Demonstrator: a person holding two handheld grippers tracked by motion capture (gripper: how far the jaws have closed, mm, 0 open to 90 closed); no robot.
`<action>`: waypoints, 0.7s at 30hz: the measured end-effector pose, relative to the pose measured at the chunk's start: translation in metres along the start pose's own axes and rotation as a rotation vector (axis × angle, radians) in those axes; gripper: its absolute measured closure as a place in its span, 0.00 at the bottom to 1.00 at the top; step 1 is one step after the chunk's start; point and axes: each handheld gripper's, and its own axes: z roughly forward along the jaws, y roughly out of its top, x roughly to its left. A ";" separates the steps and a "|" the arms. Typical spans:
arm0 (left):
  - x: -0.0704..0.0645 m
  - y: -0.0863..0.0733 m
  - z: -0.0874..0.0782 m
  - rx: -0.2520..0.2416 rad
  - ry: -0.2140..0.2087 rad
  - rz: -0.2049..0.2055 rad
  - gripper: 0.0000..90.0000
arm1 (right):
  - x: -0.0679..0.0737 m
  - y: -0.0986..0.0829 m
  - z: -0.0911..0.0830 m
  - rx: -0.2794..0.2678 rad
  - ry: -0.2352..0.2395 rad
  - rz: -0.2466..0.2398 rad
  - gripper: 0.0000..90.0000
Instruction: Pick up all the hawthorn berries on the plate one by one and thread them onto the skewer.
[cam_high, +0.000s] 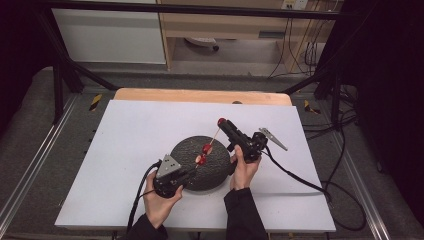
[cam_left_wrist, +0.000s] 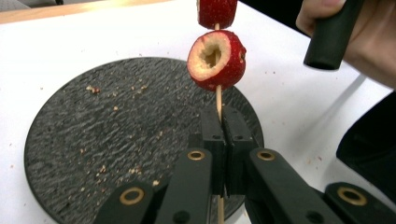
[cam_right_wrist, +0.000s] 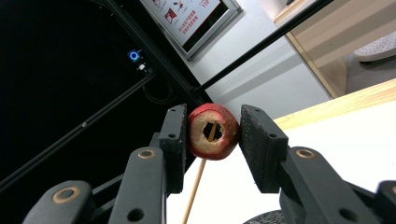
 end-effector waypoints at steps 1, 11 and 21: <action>0.000 0.000 0.001 -0.002 0.000 -0.003 0.98 | 0.000 -0.001 0.000 -0.002 0.000 -0.001 0.70; -0.001 0.006 0.007 -0.008 0.010 -0.015 0.98 | 0.002 -0.008 -0.001 0.014 0.010 0.008 0.70; 0.000 0.012 0.011 -0.009 0.007 -0.011 0.98 | 0.003 -0.013 -0.003 0.033 0.017 0.000 0.70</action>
